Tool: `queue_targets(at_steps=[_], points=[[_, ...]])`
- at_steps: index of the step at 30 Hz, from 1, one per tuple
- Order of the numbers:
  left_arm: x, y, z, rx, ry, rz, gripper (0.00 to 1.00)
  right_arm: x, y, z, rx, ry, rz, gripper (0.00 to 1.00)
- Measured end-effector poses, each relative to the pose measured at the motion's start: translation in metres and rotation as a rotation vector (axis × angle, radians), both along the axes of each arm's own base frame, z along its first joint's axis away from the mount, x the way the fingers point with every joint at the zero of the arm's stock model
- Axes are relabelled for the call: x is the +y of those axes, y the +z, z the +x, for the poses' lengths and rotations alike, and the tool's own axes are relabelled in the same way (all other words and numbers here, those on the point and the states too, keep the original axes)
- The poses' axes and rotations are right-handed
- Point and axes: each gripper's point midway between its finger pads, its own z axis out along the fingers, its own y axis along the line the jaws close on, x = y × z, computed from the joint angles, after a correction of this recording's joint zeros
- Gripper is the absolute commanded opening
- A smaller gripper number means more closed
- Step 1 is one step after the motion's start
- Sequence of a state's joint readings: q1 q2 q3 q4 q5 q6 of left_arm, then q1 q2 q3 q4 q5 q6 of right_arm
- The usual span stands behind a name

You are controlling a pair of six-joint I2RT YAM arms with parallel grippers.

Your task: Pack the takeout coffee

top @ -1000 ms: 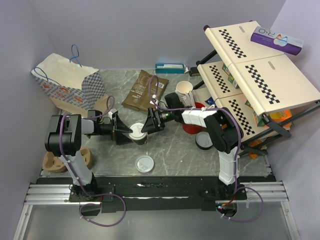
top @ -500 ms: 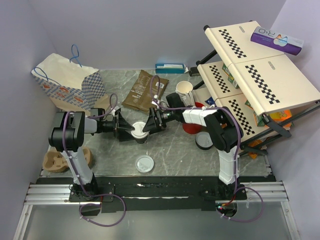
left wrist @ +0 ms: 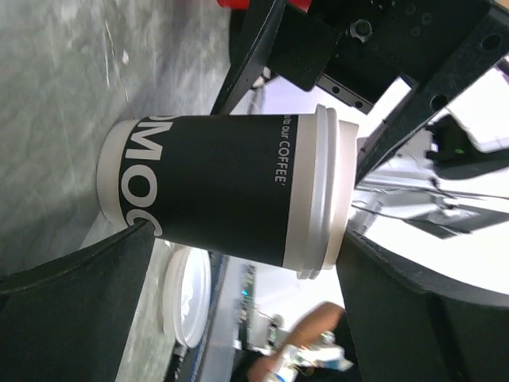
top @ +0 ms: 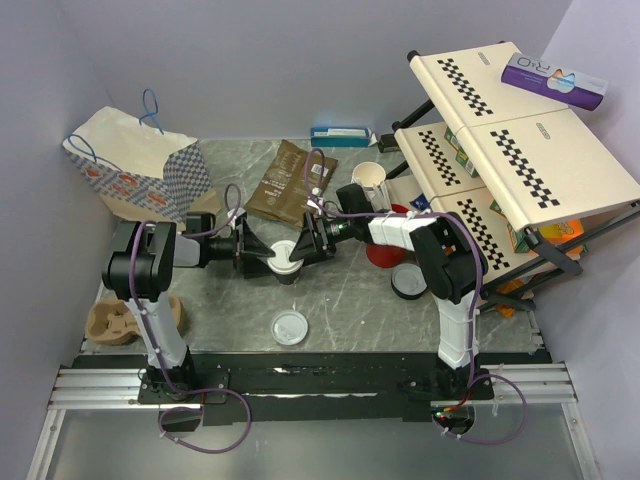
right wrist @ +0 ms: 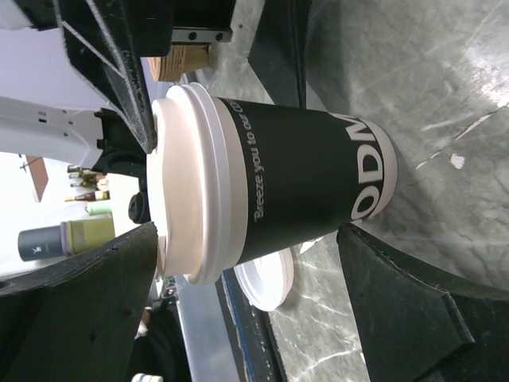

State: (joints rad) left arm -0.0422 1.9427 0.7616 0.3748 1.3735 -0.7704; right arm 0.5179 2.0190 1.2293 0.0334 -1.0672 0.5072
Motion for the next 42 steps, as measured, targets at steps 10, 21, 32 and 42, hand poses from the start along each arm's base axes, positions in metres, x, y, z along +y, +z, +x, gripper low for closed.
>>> queue_targets(at_steps=[10,21,32,42], points=[[0.0,0.026,0.036,-0.218,0.092,0.189,0.99,-0.002,0.009,0.013,-0.115,0.024,-0.019,1.0],[0.019,0.05,0.044,-0.351,0.126,0.402,0.99,-0.028,0.038,0.017,-0.36,0.042,-0.15,1.0],[0.04,0.134,0.008,-0.695,0.225,0.526,0.99,-0.071,0.095,-0.037,-0.908,0.209,-0.228,0.98],[0.07,0.136,0.006,-0.737,0.315,0.65,0.99,-0.055,0.03,-0.131,-1.294,0.757,-0.134,0.64]])
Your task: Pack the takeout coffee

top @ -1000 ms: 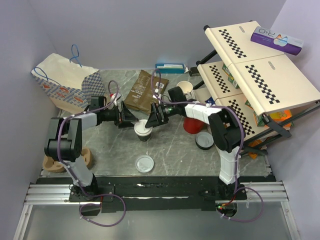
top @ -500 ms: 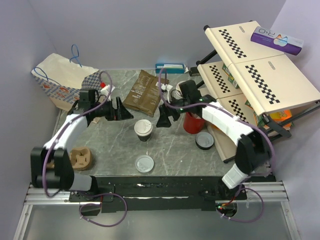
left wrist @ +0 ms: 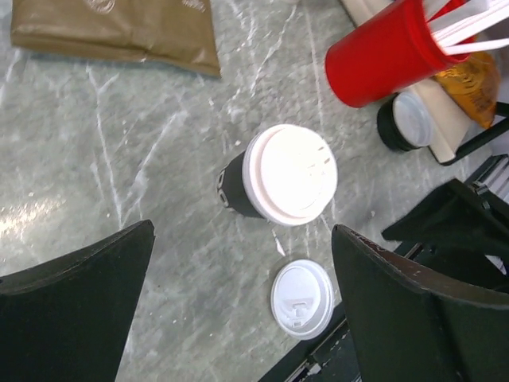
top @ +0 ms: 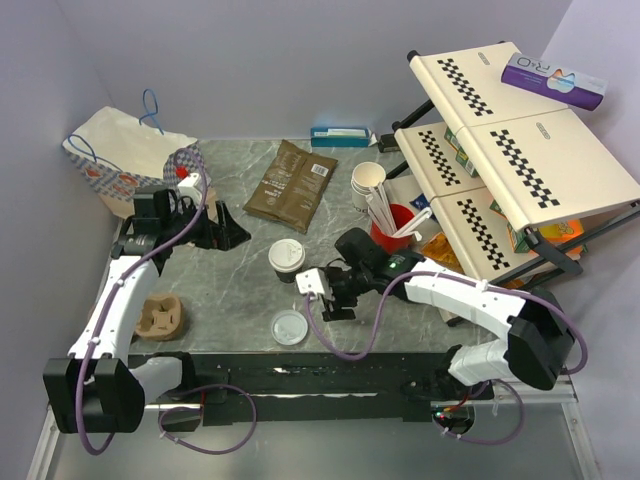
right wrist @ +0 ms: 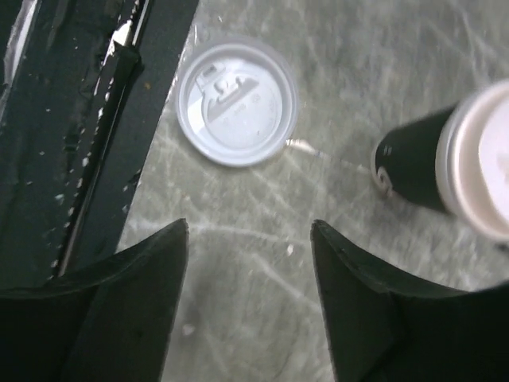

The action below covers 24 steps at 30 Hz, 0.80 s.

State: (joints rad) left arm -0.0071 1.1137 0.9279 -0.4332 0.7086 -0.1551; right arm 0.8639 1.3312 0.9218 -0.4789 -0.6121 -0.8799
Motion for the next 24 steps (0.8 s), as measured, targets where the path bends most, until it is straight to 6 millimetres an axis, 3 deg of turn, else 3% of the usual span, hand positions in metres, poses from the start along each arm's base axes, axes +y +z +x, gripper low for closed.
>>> queue_targets(at_steps=[2,8,18,24], points=[[0.004,-0.004,0.0,0.01,0.015,0.008,1.0,0.006,-0.003,-0.001,-0.048,0.062,0.01,0.56],[0.018,-0.013,-0.004,0.037,0.067,0.033,1.0,0.029,-0.02,-0.022,-0.149,0.297,0.028,0.43],[0.026,-0.014,-0.012,0.034,0.089,0.05,0.99,0.035,-0.068,-0.053,-0.117,0.509,-0.045,0.42],[0.028,-0.012,-0.016,0.031,0.1,0.05,0.99,0.035,-0.081,-0.058,-0.107,0.525,-0.081,0.43]])
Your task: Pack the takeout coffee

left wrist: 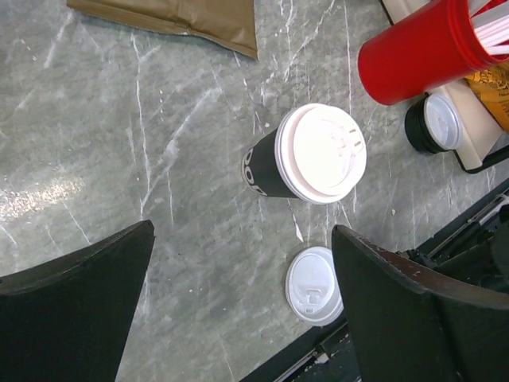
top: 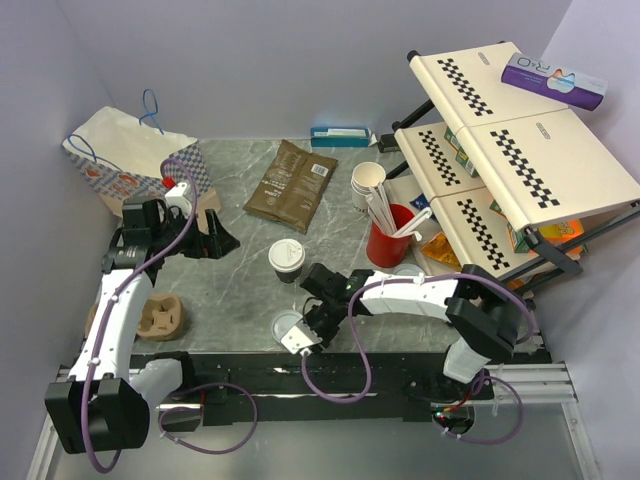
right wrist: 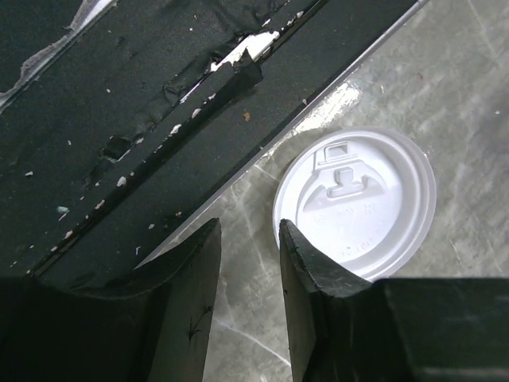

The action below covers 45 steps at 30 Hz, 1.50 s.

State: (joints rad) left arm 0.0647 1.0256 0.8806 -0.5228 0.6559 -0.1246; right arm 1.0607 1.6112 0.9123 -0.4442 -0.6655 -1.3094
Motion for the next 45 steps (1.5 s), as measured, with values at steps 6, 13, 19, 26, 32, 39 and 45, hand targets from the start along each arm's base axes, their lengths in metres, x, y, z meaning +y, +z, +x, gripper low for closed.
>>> queue_targets(at_steps=[6,13,19,26,32,39,45], points=[[0.006,0.002,0.001,-0.004,0.023,-0.004,1.0,0.002,-0.01,0.003,-0.021,-0.002,-0.023,0.42],[0.008,0.003,0.002,0.002,0.038,-0.017,0.99,0.009,-0.018,0.012,-0.048,-0.016,-0.039,0.28],[0.007,0.004,0.001,0.004,0.033,-0.028,0.99,0.012,-0.015,0.016,-0.07,-0.031,-0.042,0.0],[0.001,0.004,0.002,0.009,0.002,-0.057,0.99,0.0,-0.013,0.025,-0.094,-0.095,-0.093,0.0],[-0.005,0.007,0.015,-0.023,-0.044,-0.096,0.99,-0.046,0.03,0.048,-0.11,-0.293,-0.123,0.0],[-0.006,0.022,0.044,-0.088,-0.068,-0.112,0.99,-0.114,0.074,0.069,-0.047,-0.658,-0.16,0.0],[-0.012,0.044,0.058,-0.151,-0.116,-0.106,0.99,-0.173,0.078,0.087,0.008,-0.939,-0.231,0.0]])
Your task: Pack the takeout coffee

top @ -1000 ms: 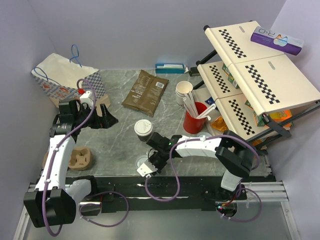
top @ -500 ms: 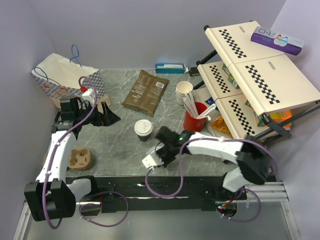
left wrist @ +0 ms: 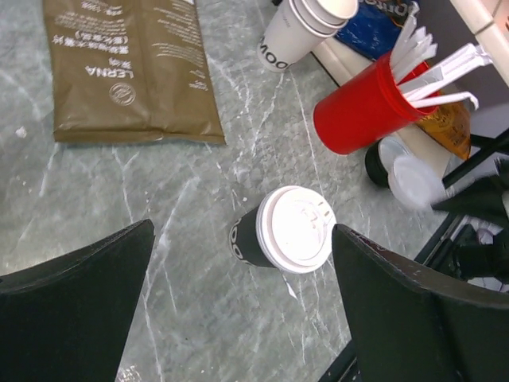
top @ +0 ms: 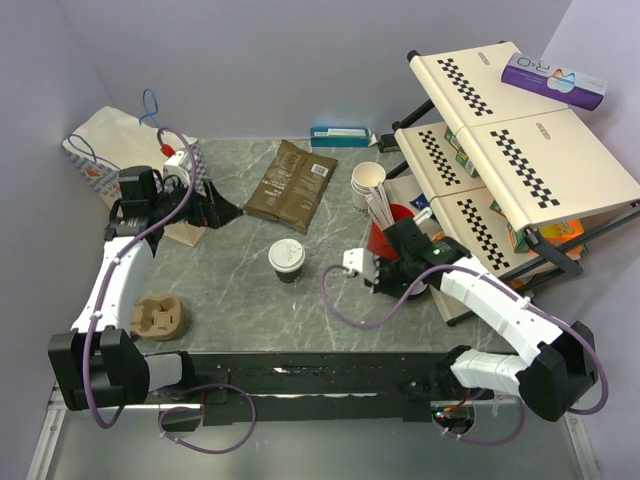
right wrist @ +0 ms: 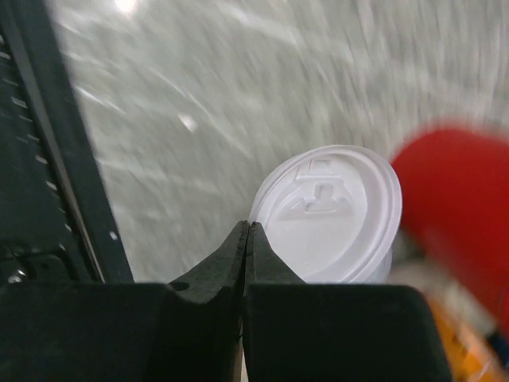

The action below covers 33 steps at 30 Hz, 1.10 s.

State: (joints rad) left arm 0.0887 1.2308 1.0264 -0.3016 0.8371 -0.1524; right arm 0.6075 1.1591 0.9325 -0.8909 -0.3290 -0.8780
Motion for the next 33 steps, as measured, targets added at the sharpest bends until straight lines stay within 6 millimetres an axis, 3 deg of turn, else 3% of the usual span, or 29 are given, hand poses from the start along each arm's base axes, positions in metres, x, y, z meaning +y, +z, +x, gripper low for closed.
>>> queue_targets(at_steps=[6,13,14,16,17,21,27,30,33], points=[[-0.009,0.002,0.0,-0.012,-0.051,0.015,0.99,-0.048,-0.013,0.025,0.021,-0.18,-0.085,0.0],[-0.012,0.006,-0.001,-0.019,-0.075,0.028,0.99,-0.07,-0.032,0.038,0.054,-0.217,-0.172,0.01],[-0.013,0.007,-0.001,-0.022,-0.079,0.029,1.0,-0.072,-0.035,0.038,0.06,-0.217,-0.181,0.12],[-0.017,0.009,-0.001,-0.027,-0.089,0.029,0.99,-0.074,-0.04,0.039,0.066,-0.216,-0.194,0.23],[-0.018,0.009,-0.002,-0.027,-0.092,0.03,0.99,-0.075,-0.042,0.039,0.064,-0.216,-0.199,0.33],[-0.019,0.008,-0.005,-0.021,-0.104,0.04,1.0,-0.078,-0.046,0.037,0.067,-0.217,-0.212,0.46],[-0.008,0.022,-0.009,-0.077,-0.132,0.182,0.99,-0.076,-0.035,0.037,0.069,-0.23,-0.194,0.52],[0.008,0.032,-0.018,-0.114,-0.123,0.321,0.99,-0.068,-0.016,0.04,0.062,-0.244,-0.149,0.56],[0.028,0.031,-0.041,-0.103,-0.085,0.46,0.99,-0.052,0.011,0.044,0.039,-0.242,-0.066,0.57]])
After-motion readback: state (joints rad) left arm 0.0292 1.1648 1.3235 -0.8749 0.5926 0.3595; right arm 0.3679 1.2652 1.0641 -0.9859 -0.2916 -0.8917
